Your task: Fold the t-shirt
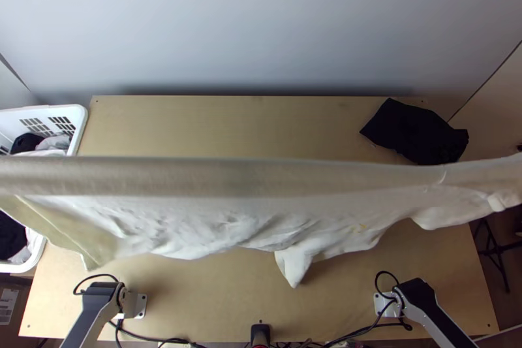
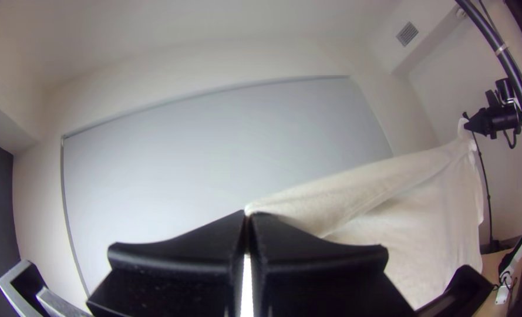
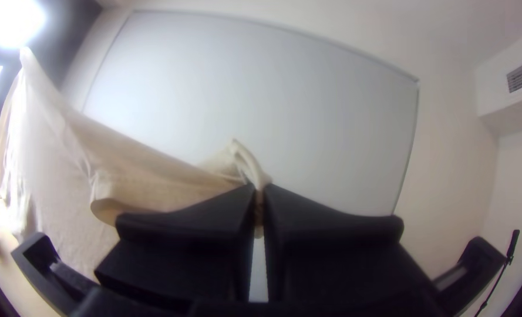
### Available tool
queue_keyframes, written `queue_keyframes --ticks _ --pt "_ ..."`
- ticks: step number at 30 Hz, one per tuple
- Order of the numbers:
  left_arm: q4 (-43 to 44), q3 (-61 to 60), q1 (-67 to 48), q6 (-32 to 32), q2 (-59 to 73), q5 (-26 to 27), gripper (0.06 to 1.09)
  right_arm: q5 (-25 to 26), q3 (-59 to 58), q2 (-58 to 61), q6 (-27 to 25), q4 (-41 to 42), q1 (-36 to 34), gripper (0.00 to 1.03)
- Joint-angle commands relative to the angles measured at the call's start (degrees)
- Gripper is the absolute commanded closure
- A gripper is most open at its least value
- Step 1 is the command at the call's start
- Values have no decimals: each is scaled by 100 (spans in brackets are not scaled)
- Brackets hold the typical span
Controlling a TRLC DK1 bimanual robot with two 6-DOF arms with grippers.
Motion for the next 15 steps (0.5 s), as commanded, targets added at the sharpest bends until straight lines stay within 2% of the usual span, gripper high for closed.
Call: queue_keyframes --ticks 1,8,15 --pt "-429 -389 18 -175 -245 181 105 -24 -315 -187 60 -127 -27 100" --pt "-147 -1857 27 -412 -518 172 105 -24 -921 173 209 172 175 100" --pt "942 -3614 27 -1001 -562 -126 105 -24 -2495 587 403 1270 351 100"
